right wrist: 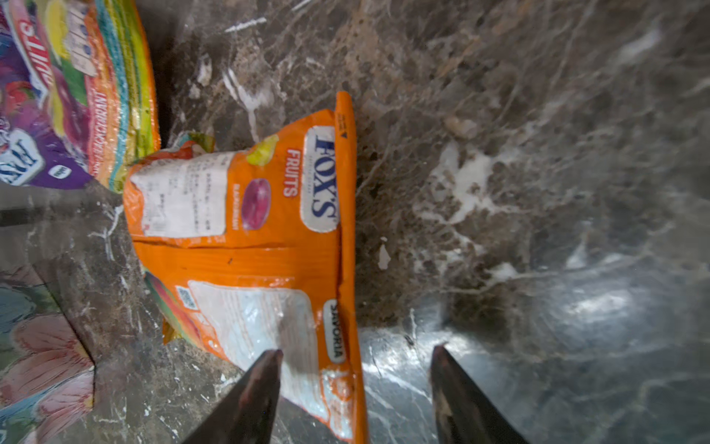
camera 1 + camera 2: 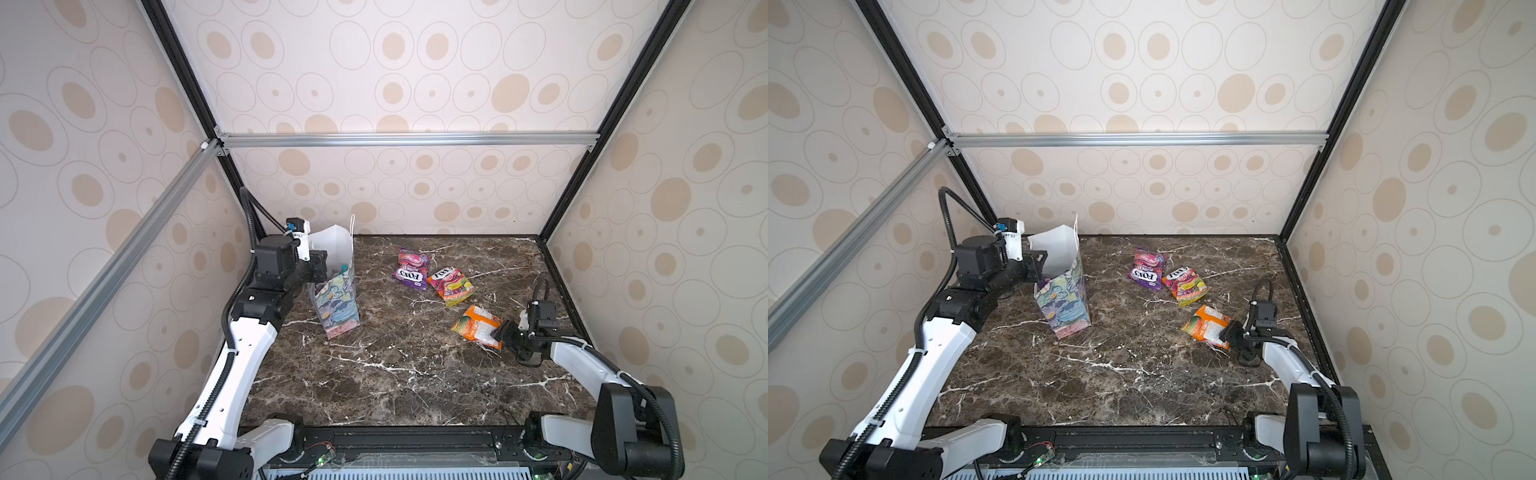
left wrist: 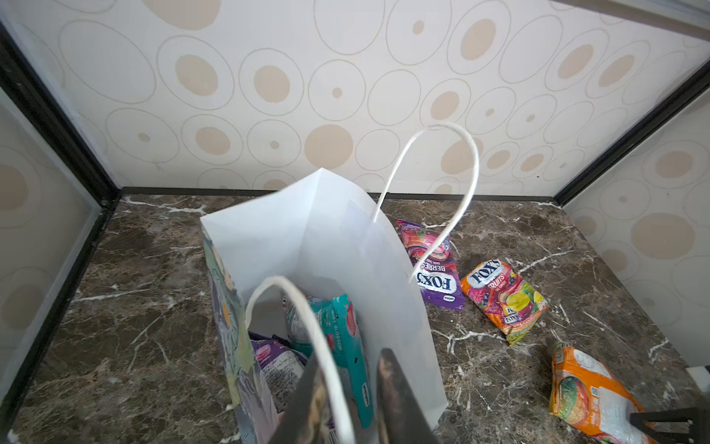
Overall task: Place the snacks into the paper bag
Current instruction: Move the paper bag to the center of the table.
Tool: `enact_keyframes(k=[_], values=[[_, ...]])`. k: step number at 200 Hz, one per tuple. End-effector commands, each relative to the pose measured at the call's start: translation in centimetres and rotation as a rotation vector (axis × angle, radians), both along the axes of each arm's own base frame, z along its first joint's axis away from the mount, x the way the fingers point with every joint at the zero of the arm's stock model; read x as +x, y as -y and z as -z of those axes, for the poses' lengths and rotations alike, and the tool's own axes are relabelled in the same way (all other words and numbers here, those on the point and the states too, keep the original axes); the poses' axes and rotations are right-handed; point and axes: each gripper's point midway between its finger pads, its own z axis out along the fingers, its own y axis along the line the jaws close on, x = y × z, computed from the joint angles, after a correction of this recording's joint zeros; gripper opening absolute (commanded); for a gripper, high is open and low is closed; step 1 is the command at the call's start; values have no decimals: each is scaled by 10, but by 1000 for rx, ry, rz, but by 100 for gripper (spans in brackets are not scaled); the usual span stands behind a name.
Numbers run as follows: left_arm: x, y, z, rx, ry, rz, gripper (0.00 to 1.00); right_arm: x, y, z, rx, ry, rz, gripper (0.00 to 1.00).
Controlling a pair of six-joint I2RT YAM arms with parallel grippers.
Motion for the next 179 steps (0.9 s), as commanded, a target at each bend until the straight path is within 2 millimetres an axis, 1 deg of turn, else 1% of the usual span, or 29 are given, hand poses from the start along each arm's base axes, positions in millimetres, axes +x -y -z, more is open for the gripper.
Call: enact_keyframes(k=[1,18,30,40,60,65,87,108,132,147,154,163,164,179], values=[[1,-11,-1,51,15,-29,25,19,-9,-12,69,103,-7,59],[1,-16,-2,61,20,-45,22,21,-12,-7,84,98,-13,51],[1,-19,-5,62,31,-55,16,24,-14,-7,97,103,-21,44],[1,-22,-8,65,37,-64,10,27,-15,-8,105,109,-27,35],[4,-24,-13,70,48,-70,0,31,-17,-11,115,119,-40,23],[4,-24,-15,70,52,-69,0,32,-18,-12,118,121,-46,20],[10,-20,-21,69,66,-46,0,36,-19,-20,112,135,-65,0],[16,-7,-30,51,88,27,0,37,-16,-32,80,159,-79,0],[21,20,-46,0,113,176,0,38,-11,-50,33,199,-83,0],[27,31,-54,-29,111,231,0,40,-8,-61,12,227,-87,0],[30,35,-62,-38,119,248,0,40,-8,-66,3,235,-91,0],[33,45,-71,-61,123,295,0,41,-7,-71,-8,243,-95,0],[35,46,-67,-63,112,298,0,41,-7,-71,-7,242,-95,0],[44,63,-79,-82,107,355,0,42,-5,-76,-20,252,-96,0]])
